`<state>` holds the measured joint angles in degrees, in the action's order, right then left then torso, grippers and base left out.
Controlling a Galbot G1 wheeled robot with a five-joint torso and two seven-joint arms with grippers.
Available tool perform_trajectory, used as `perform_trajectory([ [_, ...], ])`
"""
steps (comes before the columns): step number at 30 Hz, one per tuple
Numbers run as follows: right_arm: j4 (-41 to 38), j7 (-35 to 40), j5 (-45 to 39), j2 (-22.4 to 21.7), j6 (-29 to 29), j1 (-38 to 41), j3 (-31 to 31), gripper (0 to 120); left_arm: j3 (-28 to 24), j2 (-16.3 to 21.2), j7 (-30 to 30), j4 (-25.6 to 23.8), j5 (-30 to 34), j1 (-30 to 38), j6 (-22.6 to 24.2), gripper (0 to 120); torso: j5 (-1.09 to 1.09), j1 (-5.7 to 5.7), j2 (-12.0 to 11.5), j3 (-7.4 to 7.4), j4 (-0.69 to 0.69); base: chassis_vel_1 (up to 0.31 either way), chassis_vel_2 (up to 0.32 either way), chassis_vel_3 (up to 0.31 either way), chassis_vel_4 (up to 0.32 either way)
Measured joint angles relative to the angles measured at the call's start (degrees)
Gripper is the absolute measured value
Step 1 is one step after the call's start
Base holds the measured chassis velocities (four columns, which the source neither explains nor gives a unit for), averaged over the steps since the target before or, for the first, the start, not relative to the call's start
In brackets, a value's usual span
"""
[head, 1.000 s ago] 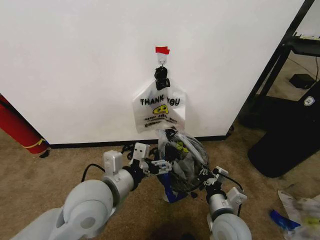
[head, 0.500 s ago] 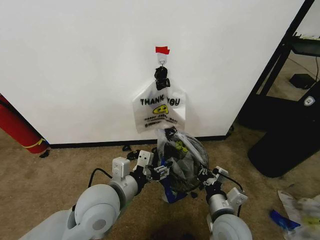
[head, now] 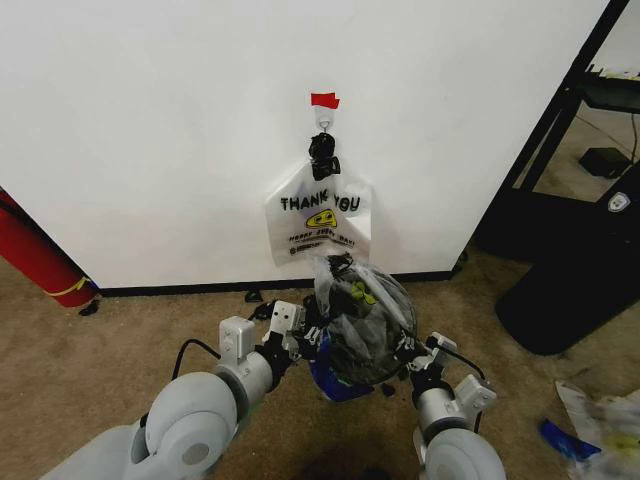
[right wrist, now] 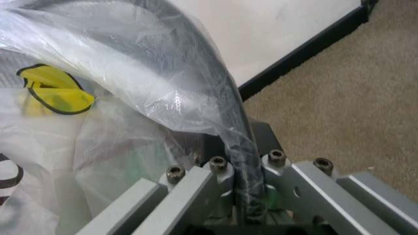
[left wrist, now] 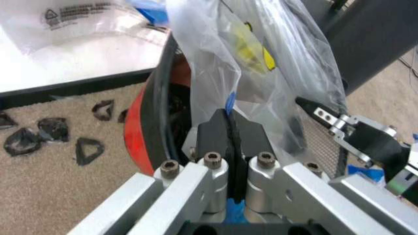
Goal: Pick up the garbage bag from the wall and place it over the trash bin.
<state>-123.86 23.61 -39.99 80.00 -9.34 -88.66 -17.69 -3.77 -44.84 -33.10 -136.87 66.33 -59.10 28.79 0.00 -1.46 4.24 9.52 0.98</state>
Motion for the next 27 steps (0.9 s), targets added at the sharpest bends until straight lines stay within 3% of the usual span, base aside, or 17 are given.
perform_trajectory([
  [19,-0.9,1.0,-10.6,-0.6,-1.4,-0.6,-3.3,0,8.1,1.3,1.7,3.4,-0.4,-9.2,-1.3,0,0.00,0.00,0.0,0.00,0.00,0.000,0.000,0.000,0.000],
  [27,-1.3,1.8,-14.7,-0.3,-1.8,0.3,-3.8,0,7.6,0.3,2.3,4.5,-2.3,-10.1,-2.6,0,0.00,0.00,0.0,0.00,0.00,0.000,0.000,0.000,0.000],
])
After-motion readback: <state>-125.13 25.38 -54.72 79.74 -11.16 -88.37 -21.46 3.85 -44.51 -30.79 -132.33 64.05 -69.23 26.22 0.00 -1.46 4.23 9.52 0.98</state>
